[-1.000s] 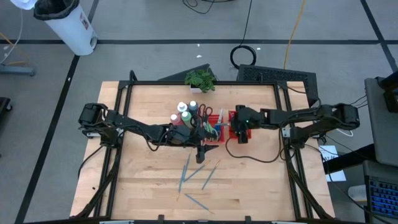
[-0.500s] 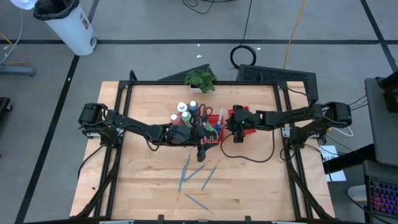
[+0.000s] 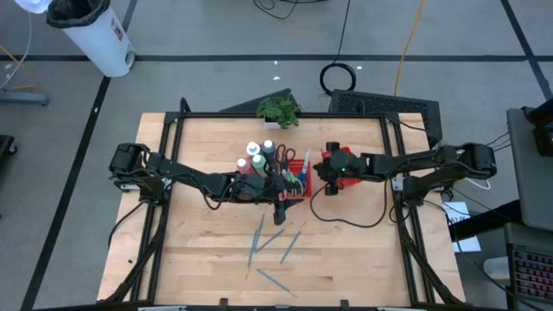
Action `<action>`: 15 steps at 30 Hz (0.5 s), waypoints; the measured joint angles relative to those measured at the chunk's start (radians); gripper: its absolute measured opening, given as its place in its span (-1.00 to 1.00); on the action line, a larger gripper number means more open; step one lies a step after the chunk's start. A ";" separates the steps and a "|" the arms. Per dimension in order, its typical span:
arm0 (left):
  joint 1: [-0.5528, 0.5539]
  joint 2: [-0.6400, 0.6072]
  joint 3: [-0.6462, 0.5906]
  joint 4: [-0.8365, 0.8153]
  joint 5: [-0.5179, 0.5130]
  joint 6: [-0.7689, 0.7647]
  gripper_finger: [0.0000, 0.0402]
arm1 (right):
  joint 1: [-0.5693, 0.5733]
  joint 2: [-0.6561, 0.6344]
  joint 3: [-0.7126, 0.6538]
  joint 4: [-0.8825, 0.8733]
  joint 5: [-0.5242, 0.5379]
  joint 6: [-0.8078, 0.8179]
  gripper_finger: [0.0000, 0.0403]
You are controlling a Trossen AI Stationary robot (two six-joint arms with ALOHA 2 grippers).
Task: Pick & Place Paint Supplies
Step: Adjust the scissors in the middle red bin
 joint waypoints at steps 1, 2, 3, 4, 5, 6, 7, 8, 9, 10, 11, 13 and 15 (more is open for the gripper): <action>0.000 0.000 0.000 0.000 0.000 0.000 0.09 | 0.004 -0.013 0.000 0.007 0.019 -0.008 -0.98; 0.000 0.000 0.000 0.000 0.000 0.000 0.09 | 0.005 -0.028 0.000 0.009 0.026 -0.017 -0.99; 0.000 0.000 0.000 0.000 0.000 0.000 0.09 | 0.005 -0.043 0.000 0.010 0.037 -0.020 -0.99; 0.000 0.000 0.000 0.000 0.000 0.000 0.09 | 0.005 -0.057 0.000 0.015 0.043 -0.020 -0.99; 0.000 0.000 0.000 0.000 0.000 0.000 0.09 | 0.005 -0.071 0.000 0.025 0.041 -0.014 -0.99; 0.000 0.000 0.000 0.001 0.000 0.000 0.09 | 0.005 -0.089 0.000 0.035 0.042 -0.006 -0.99; 0.000 0.000 0.000 0.001 0.000 0.000 0.09 | 0.005 -0.107 0.000 0.050 0.042 0.002 -0.99; 0.000 0.000 0.000 0.001 0.000 0.000 0.09 | 0.005 -0.123 0.000 0.073 0.041 0.012 -0.99; 0.000 0.000 0.000 0.002 0.000 0.000 0.09 | 0.005 -0.137 0.000 0.098 0.040 0.025 -0.99; 0.000 0.000 0.000 0.002 0.000 0.000 0.09 | 0.005 -0.151 0.000 0.119 0.035 0.042 -0.99; 0.000 0.000 0.000 0.003 0.000 0.000 0.09 | 0.004 -0.164 0.000 0.145 0.011 0.060 -0.99; 0.000 0.000 0.000 0.003 0.000 0.000 0.09 | 0.000 -0.183 0.000 0.222 -0.068 0.118 -0.99; 0.000 0.000 0.000 0.008 0.000 0.001 0.09 | -0.011 -0.187 0.001 0.326 -0.168 0.211 -0.99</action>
